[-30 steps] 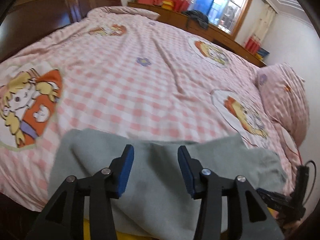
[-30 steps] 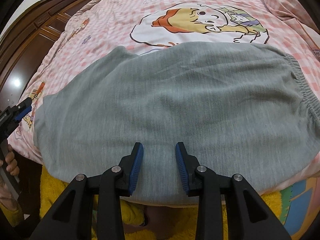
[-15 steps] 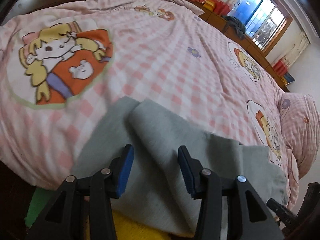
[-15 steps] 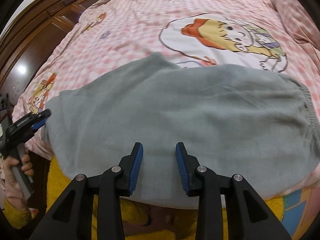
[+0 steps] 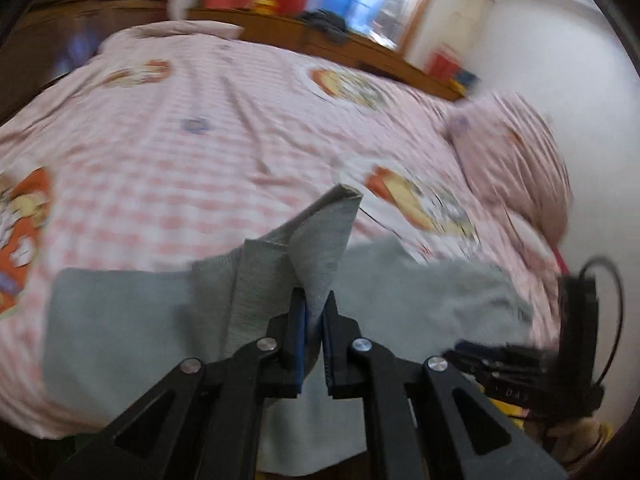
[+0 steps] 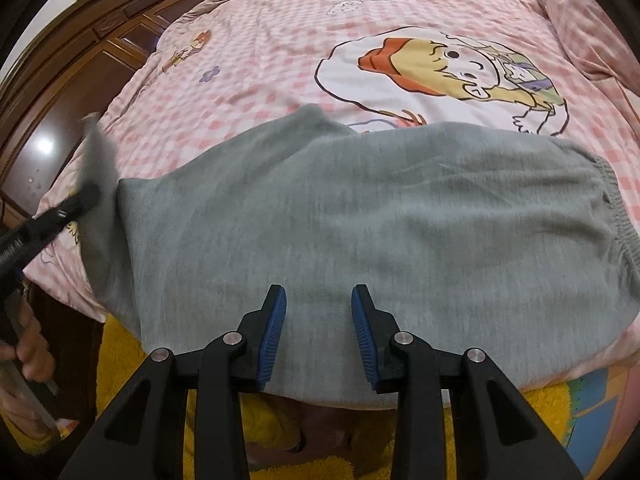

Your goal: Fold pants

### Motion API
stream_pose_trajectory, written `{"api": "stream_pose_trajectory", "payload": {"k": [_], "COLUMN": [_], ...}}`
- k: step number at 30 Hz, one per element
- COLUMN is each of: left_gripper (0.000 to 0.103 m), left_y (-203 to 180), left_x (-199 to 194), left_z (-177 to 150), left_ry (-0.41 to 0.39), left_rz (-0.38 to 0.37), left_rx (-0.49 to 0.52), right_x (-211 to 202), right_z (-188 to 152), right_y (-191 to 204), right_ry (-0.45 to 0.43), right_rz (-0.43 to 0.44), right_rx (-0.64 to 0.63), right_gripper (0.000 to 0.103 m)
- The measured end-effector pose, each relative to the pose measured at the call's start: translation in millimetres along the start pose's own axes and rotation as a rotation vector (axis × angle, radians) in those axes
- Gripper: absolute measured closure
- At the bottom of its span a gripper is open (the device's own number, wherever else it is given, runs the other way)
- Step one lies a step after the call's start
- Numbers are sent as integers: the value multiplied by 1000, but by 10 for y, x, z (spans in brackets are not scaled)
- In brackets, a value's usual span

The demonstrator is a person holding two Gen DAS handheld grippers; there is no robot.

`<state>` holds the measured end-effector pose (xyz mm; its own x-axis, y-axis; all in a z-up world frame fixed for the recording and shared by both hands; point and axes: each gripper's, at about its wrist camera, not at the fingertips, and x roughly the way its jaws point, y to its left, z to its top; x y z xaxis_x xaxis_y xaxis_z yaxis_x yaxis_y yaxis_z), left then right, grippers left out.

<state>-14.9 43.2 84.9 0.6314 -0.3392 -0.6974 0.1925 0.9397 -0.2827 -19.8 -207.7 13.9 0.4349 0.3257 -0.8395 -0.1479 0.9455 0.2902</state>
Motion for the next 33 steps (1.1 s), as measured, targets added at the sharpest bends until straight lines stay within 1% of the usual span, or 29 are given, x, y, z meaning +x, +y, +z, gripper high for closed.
{"api": "stream_pose_trajectory", "payload": {"k": [1,2,3,5,7,9,12,15,17,19,20,21,24,25,26,27,28,30,32,33], "left_gripper": [93,87,77,69,66,58,52,48,48,48,48,48,49,52,62,71,71,71,71,71], "left_y": [-81,-153,-199,-240,-246,-217,-148,-15,122,240,301,353,363,315,259,200,140,82,91,110], "left_x": [88,192,279,361,352,279,86,-53,-51,19,81,125,222,248,266,287,323,421,517,555], "left_z": [-29,-71,-116,-184,-234,-232,-220,-141,-89,-36,-11,-1,-7,-13,-21,-33,-44,-56,-71,-81], "left_ry": [27,65,103,147,162,151,102,36,22,24,41,55,68,71,66,62,64,84,108,119], "left_rz": [-14,-40,-63,-83,-84,-80,-46,27,102,134,149,148,91,84,92,108,131,183,206,200], "left_rx": [21,36,42,38,30,22,15,13,6,-8,-22,-37,-59,-35,0,38,85,129,128,116], "right_x": [-1,0,4,20,42,60,84,102,106,106,106,109,109,115,119,122,124,127,134,140], "right_z": [-14,-28,-41,-62,-87,-105,-109,-113,-115,-114,-114,-115,-116,-114,-114,-112,-114,-113,-114,-114], "right_y": [-16,-40,-68,-128,-188,-227,-248,-247,-242,-241,-240,-240,-239,-236,-232,-230,-221,-226,-228,-229], "right_ry": [2,3,5,10,16,19,18,20,19,19,20,20,22,23,24,25,25,25,24,24], "right_rz": [-2,-1,0,-2,3,15,25,22,20,21,21,22,19,18,16,14,13,14,18,19], "right_rx": [2,9,17,31,49,63,69,67,65,67,68,69,67,67,67,66,65,66,68,70], "right_gripper": [68,68,68,68,68,68,68,68,68,68,68,68,68,68,68,68,68,68,68,68]}}
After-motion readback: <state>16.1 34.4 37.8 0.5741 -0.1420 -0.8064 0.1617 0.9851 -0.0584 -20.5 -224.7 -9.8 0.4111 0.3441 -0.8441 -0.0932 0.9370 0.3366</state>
